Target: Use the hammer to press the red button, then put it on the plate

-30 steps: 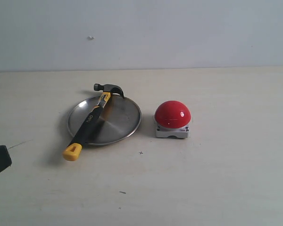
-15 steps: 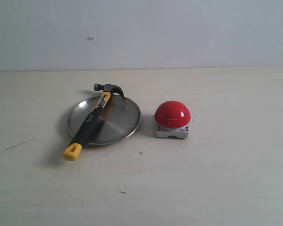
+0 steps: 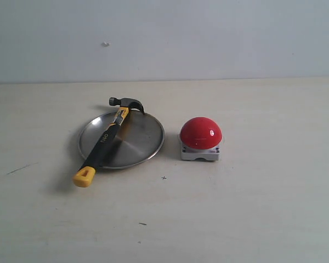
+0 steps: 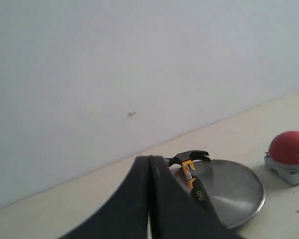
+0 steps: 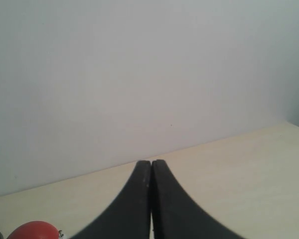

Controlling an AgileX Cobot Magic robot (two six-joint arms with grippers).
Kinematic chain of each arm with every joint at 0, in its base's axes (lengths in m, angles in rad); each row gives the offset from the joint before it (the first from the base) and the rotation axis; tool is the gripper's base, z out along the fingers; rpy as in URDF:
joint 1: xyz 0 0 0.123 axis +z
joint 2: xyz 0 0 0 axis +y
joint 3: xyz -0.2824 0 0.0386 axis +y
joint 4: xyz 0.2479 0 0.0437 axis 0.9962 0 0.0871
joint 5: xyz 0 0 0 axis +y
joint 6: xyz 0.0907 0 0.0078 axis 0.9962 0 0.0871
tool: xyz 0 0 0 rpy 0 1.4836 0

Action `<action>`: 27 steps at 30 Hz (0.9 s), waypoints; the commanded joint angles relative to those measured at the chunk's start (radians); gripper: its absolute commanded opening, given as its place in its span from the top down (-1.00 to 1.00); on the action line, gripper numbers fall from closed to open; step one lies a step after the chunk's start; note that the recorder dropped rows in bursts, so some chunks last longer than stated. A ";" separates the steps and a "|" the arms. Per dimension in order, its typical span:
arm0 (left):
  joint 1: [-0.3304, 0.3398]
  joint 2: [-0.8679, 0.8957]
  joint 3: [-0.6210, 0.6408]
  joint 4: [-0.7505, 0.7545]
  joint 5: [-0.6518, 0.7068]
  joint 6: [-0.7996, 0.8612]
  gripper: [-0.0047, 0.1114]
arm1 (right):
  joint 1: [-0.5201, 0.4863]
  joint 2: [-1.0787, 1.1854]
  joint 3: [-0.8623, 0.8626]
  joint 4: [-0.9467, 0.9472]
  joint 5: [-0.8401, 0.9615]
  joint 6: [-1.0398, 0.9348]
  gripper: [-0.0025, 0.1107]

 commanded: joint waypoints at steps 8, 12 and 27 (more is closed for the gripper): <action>-0.004 -0.001 -0.034 0.622 -0.207 -0.719 0.92 | -0.006 -0.006 0.005 -0.001 -0.001 -0.008 0.96; -0.004 -0.001 -0.002 1.622 -0.232 -1.661 0.92 | -0.006 -0.006 0.005 -0.001 -0.001 -0.008 0.96; 0.165 -0.001 0.146 1.843 -0.352 -2.079 0.92 | -0.006 -0.006 0.005 -0.003 -0.001 -0.008 0.96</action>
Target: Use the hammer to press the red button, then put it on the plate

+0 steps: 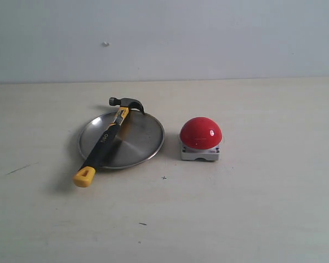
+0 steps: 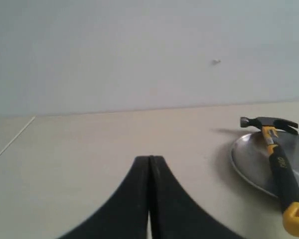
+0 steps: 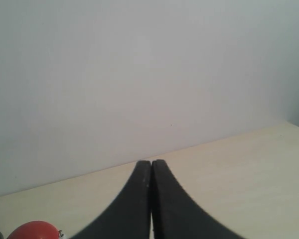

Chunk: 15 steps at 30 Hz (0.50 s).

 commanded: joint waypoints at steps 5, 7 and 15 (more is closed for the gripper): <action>0.072 -0.008 0.002 0.031 -0.039 -0.040 0.92 | -0.006 -0.006 0.005 -0.003 -0.001 -0.008 0.96; 0.072 -0.029 0.002 0.031 -0.039 -0.042 0.92 | -0.006 -0.006 0.005 -0.003 -0.001 -0.008 0.96; 0.072 -0.150 0.002 0.027 0.035 -0.126 0.92 | -0.006 -0.006 0.005 0.002 -0.001 -0.008 0.96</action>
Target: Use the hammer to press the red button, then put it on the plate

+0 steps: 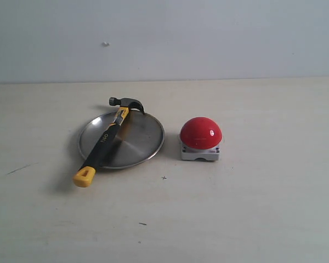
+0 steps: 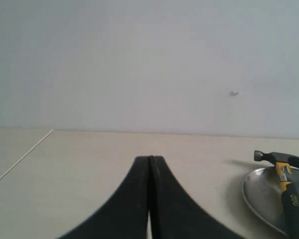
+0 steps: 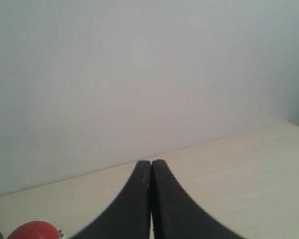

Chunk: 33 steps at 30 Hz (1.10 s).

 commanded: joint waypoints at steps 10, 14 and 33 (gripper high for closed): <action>0.003 -0.125 0.000 -0.003 0.090 -0.025 0.92 | -0.006 -0.006 0.005 0.002 -0.001 -0.008 0.96; 0.003 -0.125 0.000 -0.003 0.090 -0.025 0.92 | -0.006 -0.006 0.005 0.002 -0.001 -0.008 0.96; 0.003 -0.125 0.000 -0.003 0.090 -0.025 0.92 | -0.006 -0.006 0.005 0.002 -0.001 -0.008 0.96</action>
